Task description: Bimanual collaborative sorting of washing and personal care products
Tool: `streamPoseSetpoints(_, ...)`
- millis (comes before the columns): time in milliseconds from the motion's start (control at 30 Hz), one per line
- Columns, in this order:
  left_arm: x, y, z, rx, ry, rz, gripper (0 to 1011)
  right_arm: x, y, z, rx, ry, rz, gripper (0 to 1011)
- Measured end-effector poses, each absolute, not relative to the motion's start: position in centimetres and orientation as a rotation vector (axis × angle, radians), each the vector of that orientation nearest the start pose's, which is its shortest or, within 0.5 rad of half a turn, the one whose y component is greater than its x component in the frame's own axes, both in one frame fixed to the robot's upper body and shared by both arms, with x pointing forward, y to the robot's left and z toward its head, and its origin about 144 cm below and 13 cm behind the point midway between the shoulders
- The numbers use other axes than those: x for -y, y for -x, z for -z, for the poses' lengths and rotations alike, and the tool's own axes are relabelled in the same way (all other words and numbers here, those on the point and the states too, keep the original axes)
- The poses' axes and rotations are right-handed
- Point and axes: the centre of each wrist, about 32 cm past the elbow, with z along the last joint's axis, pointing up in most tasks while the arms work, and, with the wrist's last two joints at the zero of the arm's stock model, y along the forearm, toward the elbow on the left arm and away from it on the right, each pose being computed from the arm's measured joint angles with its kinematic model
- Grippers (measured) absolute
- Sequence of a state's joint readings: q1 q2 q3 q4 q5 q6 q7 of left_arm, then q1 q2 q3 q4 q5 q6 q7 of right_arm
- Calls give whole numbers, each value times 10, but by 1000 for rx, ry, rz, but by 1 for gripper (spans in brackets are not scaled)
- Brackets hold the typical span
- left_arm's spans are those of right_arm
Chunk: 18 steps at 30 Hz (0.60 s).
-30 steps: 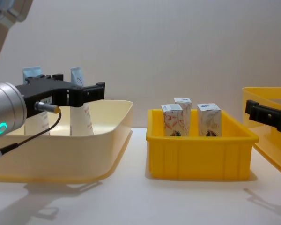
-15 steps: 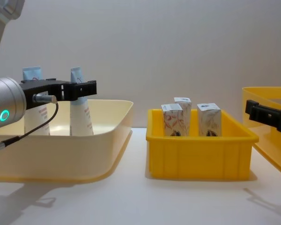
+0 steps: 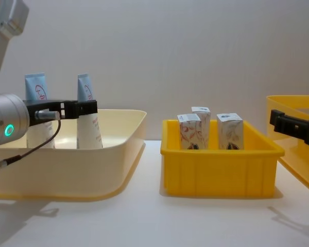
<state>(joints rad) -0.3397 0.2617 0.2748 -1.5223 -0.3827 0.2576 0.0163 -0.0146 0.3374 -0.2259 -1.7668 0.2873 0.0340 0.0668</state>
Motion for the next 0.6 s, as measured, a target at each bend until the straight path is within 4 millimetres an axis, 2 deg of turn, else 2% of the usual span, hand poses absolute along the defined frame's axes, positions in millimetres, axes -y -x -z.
streamPoseSetpoints(600, -214, -560, -1228, -97, -54, -1349, 1003, 237, -443, -1189, 75, -26, 1229, 1001)
